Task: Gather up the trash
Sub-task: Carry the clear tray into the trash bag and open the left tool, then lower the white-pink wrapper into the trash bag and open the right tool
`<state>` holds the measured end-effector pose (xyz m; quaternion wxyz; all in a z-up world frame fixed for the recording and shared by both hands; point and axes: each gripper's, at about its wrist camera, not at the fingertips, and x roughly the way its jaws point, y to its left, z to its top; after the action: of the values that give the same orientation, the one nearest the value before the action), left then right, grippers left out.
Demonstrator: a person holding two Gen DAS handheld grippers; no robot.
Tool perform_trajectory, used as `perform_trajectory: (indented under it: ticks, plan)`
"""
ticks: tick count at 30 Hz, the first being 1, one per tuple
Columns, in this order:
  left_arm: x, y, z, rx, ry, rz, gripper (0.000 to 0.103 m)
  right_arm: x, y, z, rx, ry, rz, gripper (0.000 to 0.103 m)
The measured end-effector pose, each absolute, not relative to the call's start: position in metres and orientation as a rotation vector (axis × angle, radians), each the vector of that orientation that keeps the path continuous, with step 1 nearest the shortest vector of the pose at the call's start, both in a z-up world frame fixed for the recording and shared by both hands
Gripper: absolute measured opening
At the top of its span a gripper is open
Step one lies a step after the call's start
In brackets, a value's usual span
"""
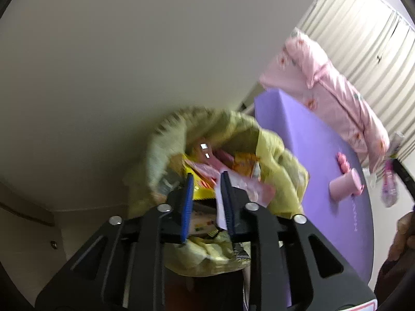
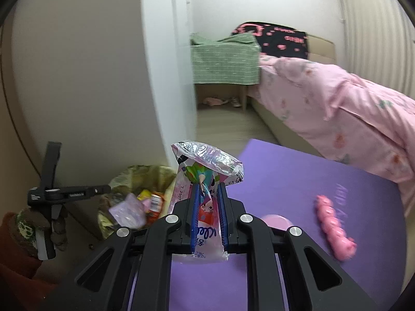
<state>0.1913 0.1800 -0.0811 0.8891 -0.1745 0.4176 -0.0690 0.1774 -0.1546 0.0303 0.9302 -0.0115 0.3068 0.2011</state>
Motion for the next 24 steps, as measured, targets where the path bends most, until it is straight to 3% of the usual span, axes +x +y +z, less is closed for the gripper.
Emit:
perform_trajectory:
  ticks: [5,15,17,19,24]
  plan:
    - [0.143,0.197,-0.052,-0.314,0.723,-0.029,0.038,0.203,-0.097,0.012,-0.025,0.647,0.526,0.014]
    - [0.095,0.194,-0.05,-0.257,0.661,0.003,0.043,0.235,-0.008,-0.04,-0.104,0.749,0.604,0.015]
    - [0.092,0.191,-0.051,-0.258,0.661,-0.007,0.048,0.237,-0.002,-0.044,-0.125,0.76,0.606,0.02]
    - [0.09,0.189,-0.051,-0.263,0.661,-0.012,0.049,0.237,-0.001,-0.045,-0.144,0.766,0.605,0.038]
    - [0.086,0.178,-0.049,-0.253,0.669,-0.006,0.058,0.23,-0.01,-0.042,-0.137,0.752,0.599,0.038]
